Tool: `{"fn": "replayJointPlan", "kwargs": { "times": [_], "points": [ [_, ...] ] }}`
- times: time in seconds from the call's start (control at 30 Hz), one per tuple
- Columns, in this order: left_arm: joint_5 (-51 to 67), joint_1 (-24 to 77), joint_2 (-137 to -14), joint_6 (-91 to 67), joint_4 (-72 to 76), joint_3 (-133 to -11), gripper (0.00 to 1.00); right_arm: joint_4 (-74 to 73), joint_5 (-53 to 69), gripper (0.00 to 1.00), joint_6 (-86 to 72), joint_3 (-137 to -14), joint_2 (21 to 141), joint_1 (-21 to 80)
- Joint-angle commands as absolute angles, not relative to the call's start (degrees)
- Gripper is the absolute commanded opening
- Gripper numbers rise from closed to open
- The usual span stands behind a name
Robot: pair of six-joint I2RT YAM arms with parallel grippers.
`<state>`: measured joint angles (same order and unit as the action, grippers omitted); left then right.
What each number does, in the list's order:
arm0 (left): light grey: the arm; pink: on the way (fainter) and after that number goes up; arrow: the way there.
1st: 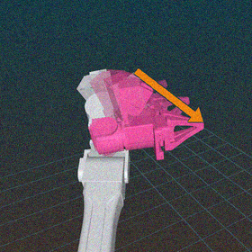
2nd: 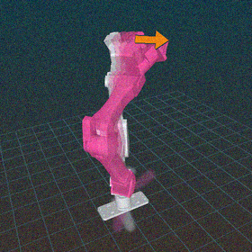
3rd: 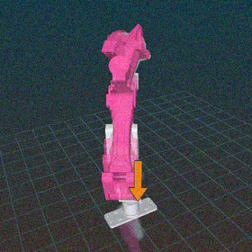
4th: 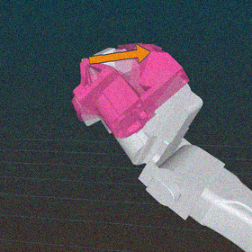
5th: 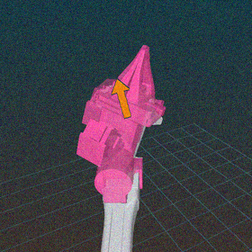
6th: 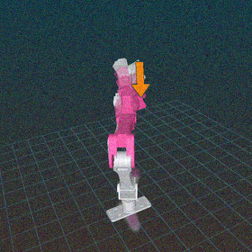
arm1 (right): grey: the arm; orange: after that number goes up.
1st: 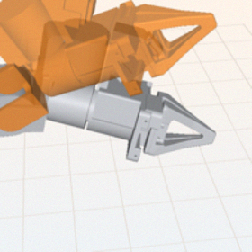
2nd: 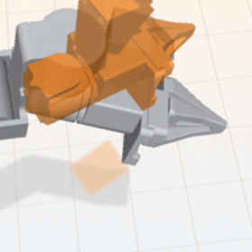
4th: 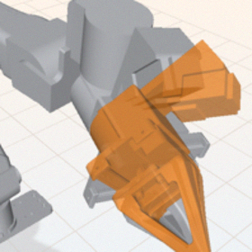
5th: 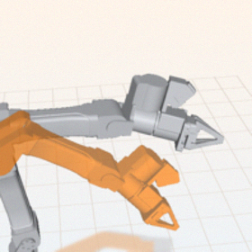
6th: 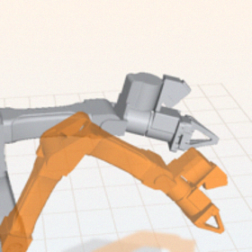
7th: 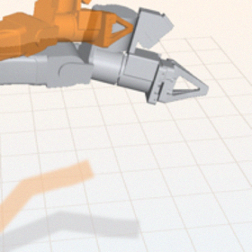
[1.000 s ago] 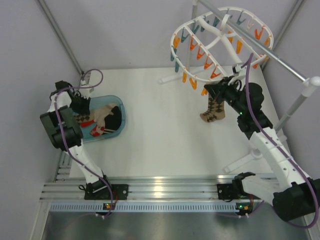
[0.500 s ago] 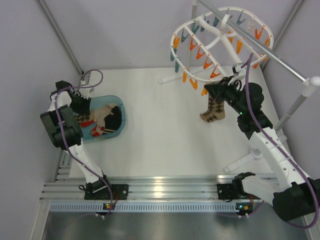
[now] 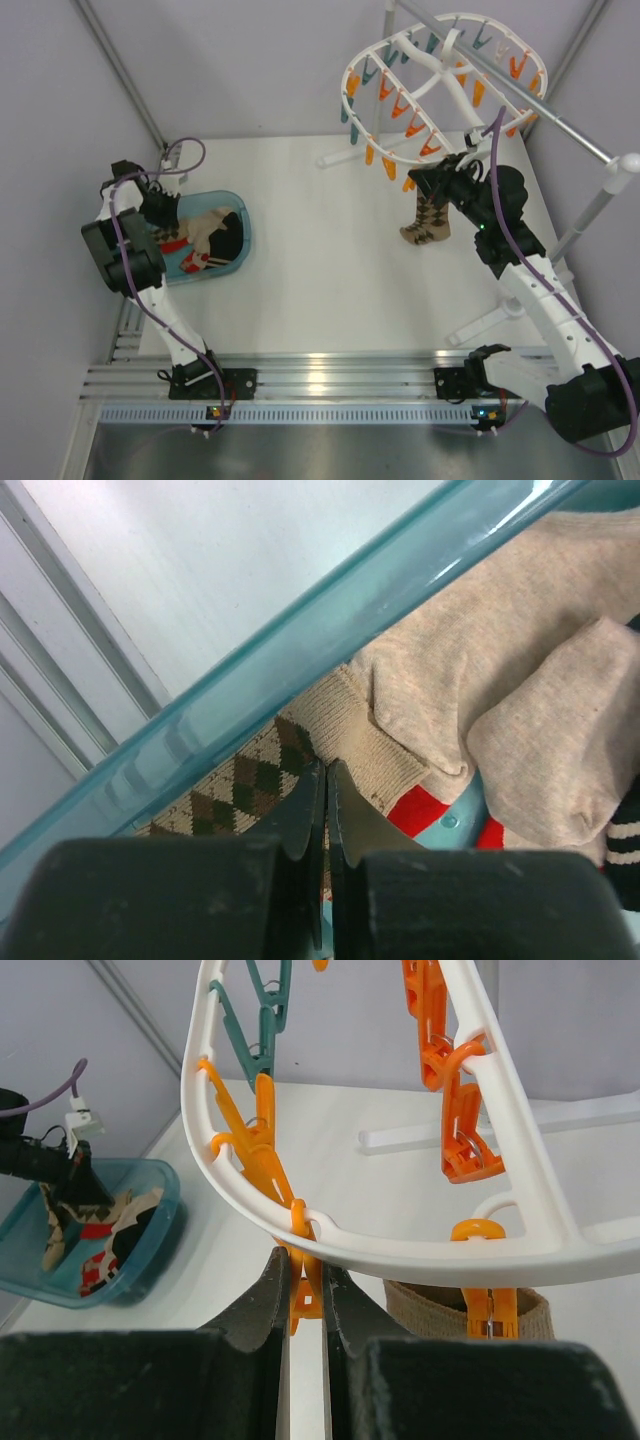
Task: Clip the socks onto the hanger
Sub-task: Pick up the sock from the bin, then clamp the sock onto the hanger.
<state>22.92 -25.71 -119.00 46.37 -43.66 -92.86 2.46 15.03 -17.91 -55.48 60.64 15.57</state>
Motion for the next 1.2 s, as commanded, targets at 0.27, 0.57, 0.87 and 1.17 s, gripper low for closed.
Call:
{"fn": "replayJointPlan", "kwargs": {
  "times": [0.27, 0.57, 0.87, 1.17],
  "points": [
    [26.9, -26.4, -108.3, 44.1, -50.9, -97.7, 0.00, 2.9, 14.9, 0.00, -17.4, -55.8, 60.0, 15.3],
    [44.5, -26.1, -99.5, 37.5, -49.6, -98.5, 0.00, 3.7, 15.5, 0.00, -17.3, -55.9, 60.2, 15.3],
    [55.8, -13.6, -88.5, 11.5, -30.6, -97.0, 0.00, 4.8, 17.4, 0.00, -17.8, -56.3, 60.1, 15.3],
    [52.2, 6.8, -82.0, -10.0, -3.3, -89.0, 0.00, 7.0, 17.4, 0.00, -19.7, -57.0, 60.0, 15.1]
  ]
}}
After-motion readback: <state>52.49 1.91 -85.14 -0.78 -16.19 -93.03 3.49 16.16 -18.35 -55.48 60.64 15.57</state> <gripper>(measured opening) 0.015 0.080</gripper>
